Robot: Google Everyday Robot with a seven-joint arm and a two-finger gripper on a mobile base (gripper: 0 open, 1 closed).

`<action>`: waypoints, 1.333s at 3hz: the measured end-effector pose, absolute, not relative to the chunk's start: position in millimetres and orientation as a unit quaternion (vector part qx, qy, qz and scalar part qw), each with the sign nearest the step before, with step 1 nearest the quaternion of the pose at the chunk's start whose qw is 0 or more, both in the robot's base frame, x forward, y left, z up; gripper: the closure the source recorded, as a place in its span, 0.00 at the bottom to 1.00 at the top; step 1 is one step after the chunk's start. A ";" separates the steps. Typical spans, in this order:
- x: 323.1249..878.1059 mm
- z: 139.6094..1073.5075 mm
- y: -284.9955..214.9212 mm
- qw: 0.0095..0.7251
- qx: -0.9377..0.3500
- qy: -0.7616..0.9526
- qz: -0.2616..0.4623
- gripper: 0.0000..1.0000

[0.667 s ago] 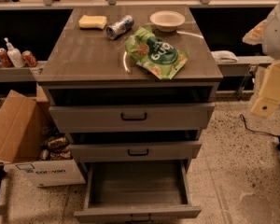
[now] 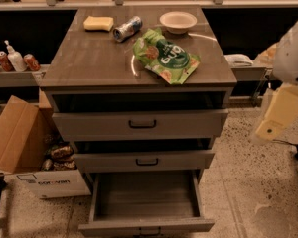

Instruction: Close bottom drawer

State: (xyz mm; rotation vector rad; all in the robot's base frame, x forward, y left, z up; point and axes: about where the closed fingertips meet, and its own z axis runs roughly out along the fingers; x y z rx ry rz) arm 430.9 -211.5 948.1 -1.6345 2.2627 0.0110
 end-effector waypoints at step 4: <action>400.9 853.1 -173.4 0.152 -0.532 0.826 0.107 0.00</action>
Offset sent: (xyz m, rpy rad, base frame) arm -0.0116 0.0222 -0.0398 0.1147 0.0553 -0.0499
